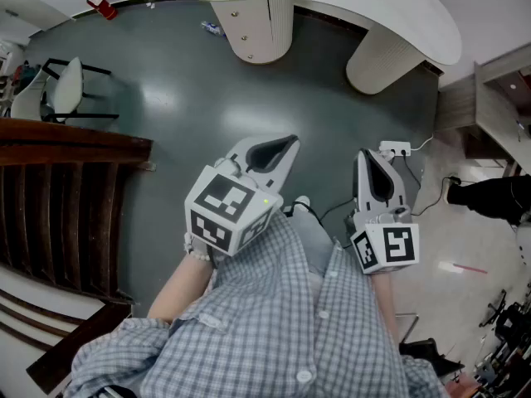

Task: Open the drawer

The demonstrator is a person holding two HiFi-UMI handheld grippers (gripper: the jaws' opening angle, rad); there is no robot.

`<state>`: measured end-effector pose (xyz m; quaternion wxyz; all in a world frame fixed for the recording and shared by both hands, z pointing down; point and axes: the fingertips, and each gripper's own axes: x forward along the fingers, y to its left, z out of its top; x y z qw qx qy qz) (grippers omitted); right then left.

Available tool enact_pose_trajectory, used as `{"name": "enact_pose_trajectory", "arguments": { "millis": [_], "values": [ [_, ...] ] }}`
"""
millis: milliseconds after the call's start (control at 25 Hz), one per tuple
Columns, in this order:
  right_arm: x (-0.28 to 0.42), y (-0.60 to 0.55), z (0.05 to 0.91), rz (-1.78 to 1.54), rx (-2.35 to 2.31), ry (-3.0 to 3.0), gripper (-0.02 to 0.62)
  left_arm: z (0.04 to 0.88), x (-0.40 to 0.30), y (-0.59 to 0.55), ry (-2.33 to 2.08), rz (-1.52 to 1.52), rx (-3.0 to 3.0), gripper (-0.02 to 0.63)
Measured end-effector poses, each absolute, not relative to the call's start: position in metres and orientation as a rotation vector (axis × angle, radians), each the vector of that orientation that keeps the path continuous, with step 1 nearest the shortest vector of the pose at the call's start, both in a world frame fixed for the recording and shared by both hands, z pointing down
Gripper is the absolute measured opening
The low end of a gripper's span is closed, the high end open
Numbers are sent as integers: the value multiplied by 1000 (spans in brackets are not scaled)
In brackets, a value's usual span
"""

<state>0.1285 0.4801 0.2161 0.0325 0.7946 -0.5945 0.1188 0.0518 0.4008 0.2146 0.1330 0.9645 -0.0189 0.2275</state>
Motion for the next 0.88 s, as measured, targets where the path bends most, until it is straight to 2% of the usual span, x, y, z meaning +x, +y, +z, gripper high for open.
{"name": "enact_pose_trajectory", "arguments": {
  "millis": [880],
  "values": [
    [136,497,228,427,2409,-1909,11,220,63,418,-101,660,2786,5]
  ]
}}
